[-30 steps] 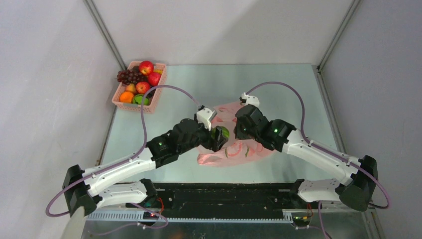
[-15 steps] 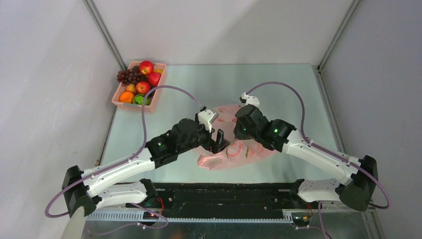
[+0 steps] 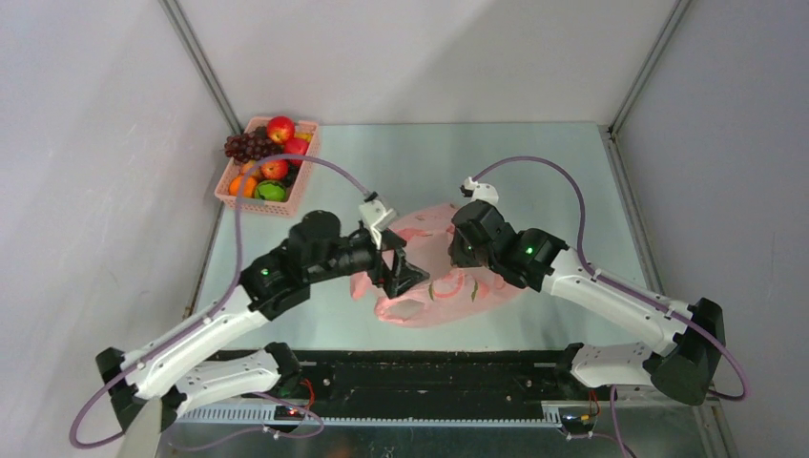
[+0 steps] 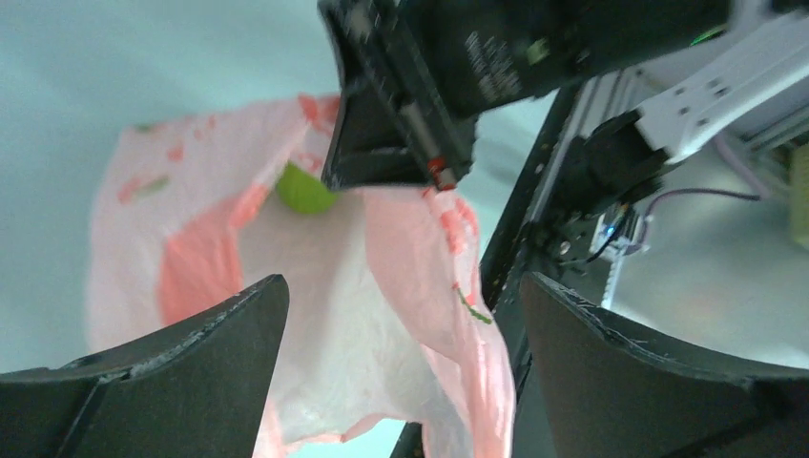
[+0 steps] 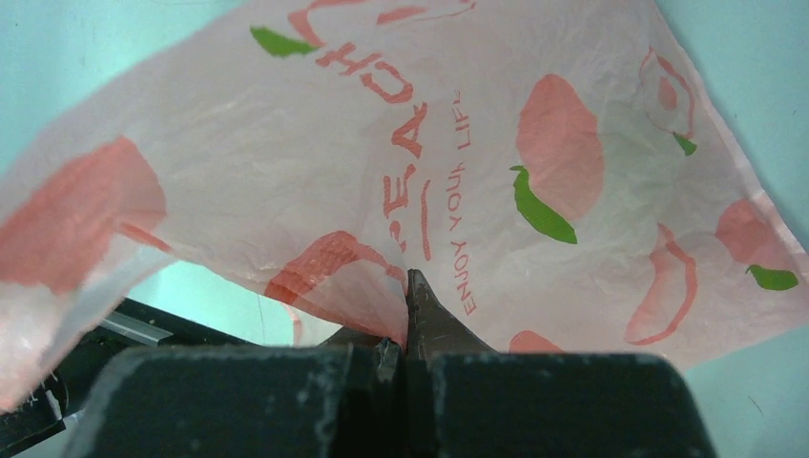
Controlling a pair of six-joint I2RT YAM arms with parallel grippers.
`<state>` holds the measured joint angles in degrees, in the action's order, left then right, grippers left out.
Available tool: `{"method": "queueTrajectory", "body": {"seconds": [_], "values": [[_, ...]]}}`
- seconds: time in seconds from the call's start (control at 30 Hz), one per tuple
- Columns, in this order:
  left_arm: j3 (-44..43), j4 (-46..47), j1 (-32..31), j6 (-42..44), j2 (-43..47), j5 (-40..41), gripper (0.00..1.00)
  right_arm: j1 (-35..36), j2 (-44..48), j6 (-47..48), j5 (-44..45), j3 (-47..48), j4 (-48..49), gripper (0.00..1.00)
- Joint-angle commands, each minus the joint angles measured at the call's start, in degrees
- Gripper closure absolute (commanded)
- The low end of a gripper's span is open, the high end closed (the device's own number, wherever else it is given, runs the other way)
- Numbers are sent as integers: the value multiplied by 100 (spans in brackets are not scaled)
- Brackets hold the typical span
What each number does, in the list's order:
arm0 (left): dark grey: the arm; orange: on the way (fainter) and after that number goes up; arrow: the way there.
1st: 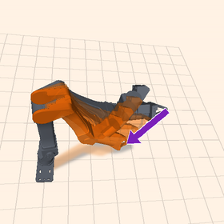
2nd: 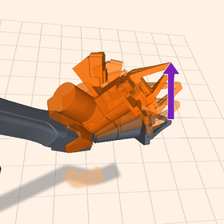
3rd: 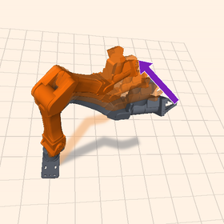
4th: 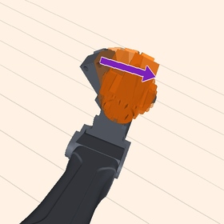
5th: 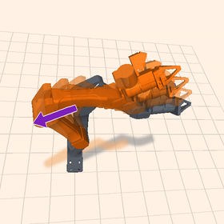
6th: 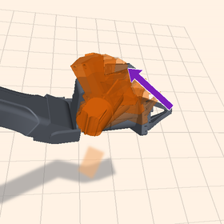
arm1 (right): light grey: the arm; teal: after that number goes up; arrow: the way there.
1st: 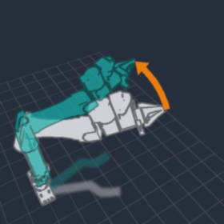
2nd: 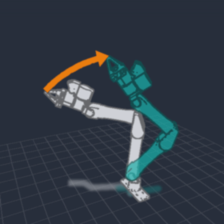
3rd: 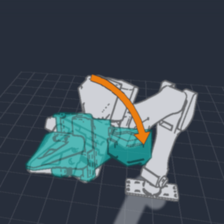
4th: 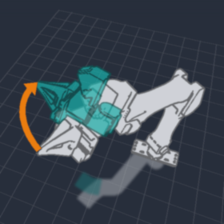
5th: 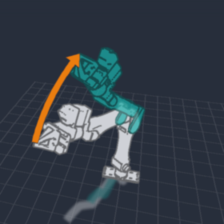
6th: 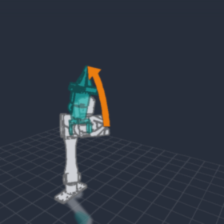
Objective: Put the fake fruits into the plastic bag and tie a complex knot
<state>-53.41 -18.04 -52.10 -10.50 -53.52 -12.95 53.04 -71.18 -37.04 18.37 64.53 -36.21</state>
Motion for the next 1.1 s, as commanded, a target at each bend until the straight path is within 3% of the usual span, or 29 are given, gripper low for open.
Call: {"method": "queueTrajectory", "body": {"seconds": [0.0, 0.13, 0.27, 0.5, 0.6, 0.93, 1.07], "values": [[-629, -438, 424, 261, 287, -1172, 3, -24, 191, 22, 152, 131, 25, 100], [-964, -834, 857, 394, 408, -978, 3, -22, 218, 38, 176, 132, -1, 100], [-1049, -1033, 1909, 370, 367, -581, 3, -20, 240, 41, 198, 127, -28, 100], [-1037, -918, 3224, 236, -256, 1753, 3, -2, 212, 63, 193, 138, 35, 100], [-1010, -522, 3573, 212, -613, 2287, 3, 12, 194, 78, 232, 129, 57, 100], [-1569, -209, 5495, -113, -2181, 2095, 7, 33, 194, 213, 243, 124, 217, 100], [-2077, -169, 5914, -168, -3061, 2208, 12, 32, 201, 322, 152, 125, 341, 100]]}}
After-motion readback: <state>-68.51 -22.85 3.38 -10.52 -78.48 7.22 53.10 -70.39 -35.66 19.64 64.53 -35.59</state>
